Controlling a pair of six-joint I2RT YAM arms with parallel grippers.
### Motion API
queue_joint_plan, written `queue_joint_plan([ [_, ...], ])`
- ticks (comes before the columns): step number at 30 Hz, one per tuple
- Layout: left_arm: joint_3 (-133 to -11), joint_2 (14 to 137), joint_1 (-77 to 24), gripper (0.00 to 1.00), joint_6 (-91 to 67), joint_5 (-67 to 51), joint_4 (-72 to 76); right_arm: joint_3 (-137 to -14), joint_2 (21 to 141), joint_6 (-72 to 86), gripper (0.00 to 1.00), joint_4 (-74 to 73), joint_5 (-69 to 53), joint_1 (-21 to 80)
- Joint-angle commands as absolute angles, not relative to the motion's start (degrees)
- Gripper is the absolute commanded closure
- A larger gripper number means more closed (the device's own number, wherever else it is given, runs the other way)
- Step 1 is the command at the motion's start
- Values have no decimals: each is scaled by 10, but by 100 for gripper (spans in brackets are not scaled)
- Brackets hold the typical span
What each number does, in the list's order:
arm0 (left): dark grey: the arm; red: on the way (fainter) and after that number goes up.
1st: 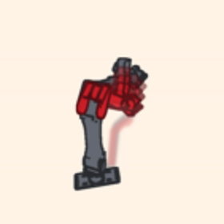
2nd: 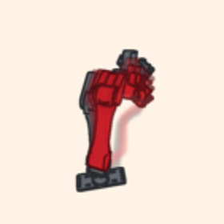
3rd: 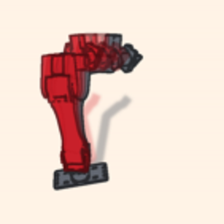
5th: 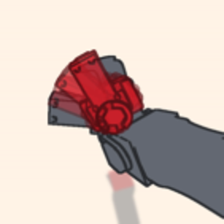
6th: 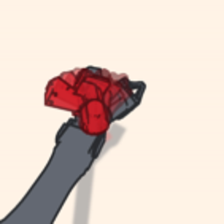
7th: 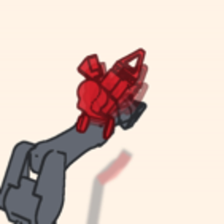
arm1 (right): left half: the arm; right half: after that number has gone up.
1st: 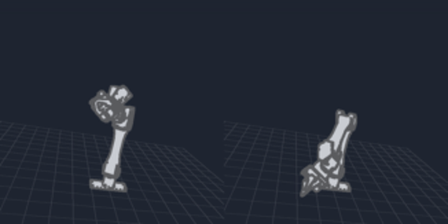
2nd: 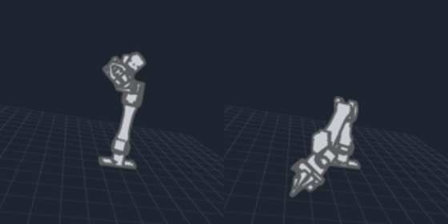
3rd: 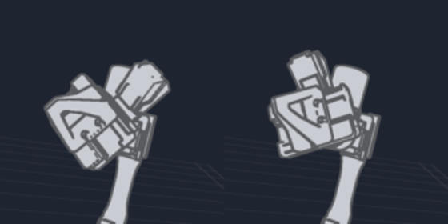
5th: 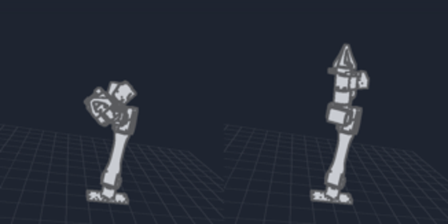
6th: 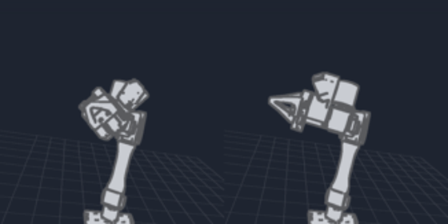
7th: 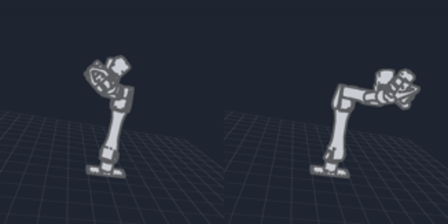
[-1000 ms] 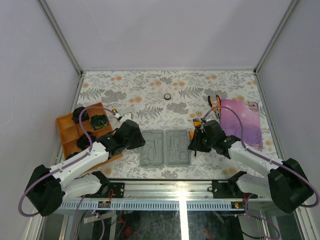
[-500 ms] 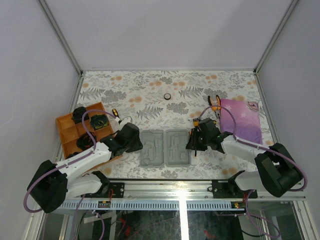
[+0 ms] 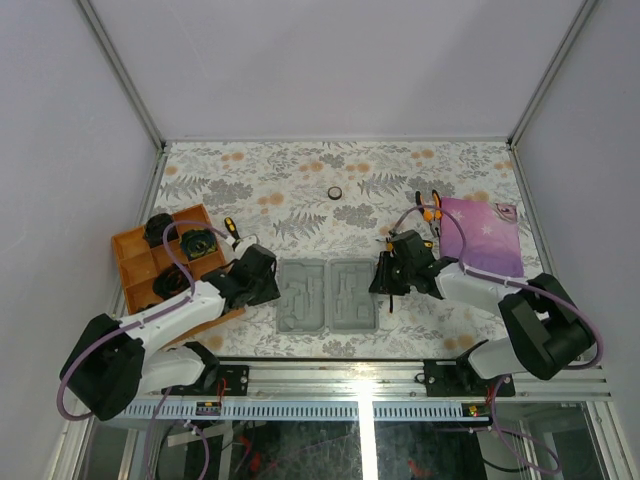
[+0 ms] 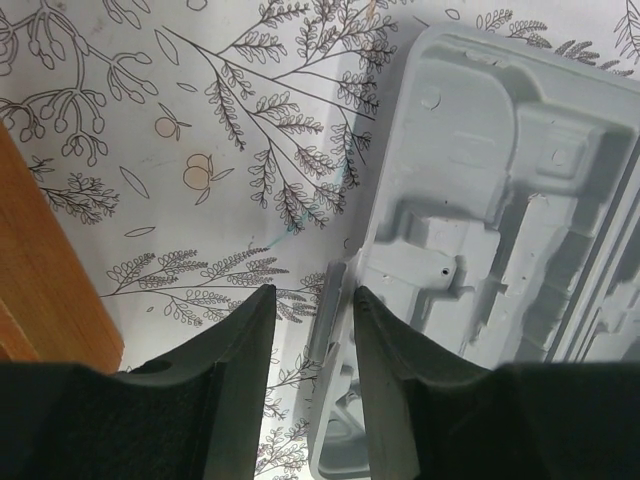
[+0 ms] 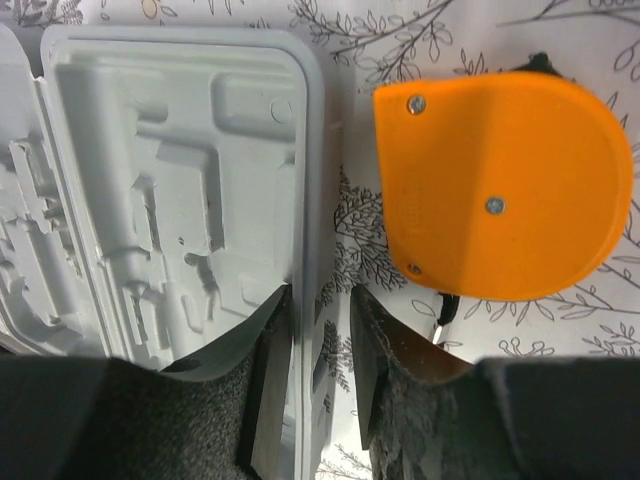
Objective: Sort the tools into containers
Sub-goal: Open the storage box at the center of the board.
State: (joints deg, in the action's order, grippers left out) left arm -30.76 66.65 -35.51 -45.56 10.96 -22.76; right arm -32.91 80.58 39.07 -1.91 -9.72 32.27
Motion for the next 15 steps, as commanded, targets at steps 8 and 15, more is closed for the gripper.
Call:
queue_joint_plan([
  [8, -364, 611, -340, 57, -439, 132, -246, -428, 860, 328, 65, -12, -36, 326],
  [15, -399, 592, -326, 46, -434, 140, -275, -499, 874, 275, 61, -43, -16, 322],
])
